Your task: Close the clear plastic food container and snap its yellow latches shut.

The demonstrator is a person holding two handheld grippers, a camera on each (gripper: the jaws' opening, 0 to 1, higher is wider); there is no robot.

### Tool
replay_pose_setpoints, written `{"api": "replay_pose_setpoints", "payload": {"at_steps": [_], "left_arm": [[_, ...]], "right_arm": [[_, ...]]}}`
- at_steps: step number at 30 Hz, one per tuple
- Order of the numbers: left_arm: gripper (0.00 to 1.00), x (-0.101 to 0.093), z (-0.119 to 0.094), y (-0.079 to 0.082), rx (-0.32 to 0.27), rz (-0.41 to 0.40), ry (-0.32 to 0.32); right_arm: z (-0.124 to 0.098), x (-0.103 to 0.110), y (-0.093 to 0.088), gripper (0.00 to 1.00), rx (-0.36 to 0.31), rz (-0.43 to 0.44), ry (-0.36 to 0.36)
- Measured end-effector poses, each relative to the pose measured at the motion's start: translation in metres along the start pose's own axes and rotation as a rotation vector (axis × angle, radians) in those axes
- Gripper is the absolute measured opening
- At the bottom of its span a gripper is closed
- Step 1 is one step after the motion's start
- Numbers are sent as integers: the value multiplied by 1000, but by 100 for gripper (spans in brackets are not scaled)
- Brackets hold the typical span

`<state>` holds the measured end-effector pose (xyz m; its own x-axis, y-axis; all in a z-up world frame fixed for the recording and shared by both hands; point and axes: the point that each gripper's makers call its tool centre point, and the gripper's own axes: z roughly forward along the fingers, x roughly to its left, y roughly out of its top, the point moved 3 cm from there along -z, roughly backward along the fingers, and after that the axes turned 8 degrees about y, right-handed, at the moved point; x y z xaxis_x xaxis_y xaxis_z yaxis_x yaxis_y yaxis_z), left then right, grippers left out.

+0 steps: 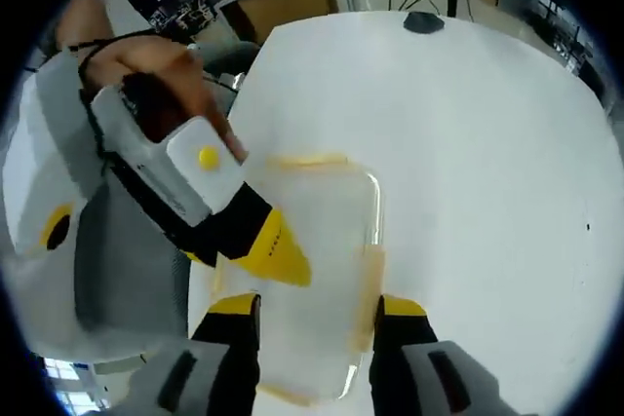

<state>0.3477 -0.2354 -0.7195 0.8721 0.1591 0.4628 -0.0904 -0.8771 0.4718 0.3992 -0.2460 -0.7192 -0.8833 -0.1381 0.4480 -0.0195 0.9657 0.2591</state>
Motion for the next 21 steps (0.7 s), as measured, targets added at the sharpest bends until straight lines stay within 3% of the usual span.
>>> {"api": "replay_pose_setpoints", "payload": {"at_steps": [4, 14, 17, 21], "left_arm": [[43, 1, -6, -2, -32, -14, -7], [45, -1, -7, 0, -42, 9, -3], [45, -1, -11, 0, -81, -27, -26], [48, -3, -17, 0, -79, -55, -81]], "right_arm": [[-1, 0, -3, 42, -31, 0, 12], [-3, -1, -1, 44, -51, 6, 21], [-4, 3, -1, 44, -90, 28, 0], [-9, 14, -1, 48, -119, -2, -44]]}}
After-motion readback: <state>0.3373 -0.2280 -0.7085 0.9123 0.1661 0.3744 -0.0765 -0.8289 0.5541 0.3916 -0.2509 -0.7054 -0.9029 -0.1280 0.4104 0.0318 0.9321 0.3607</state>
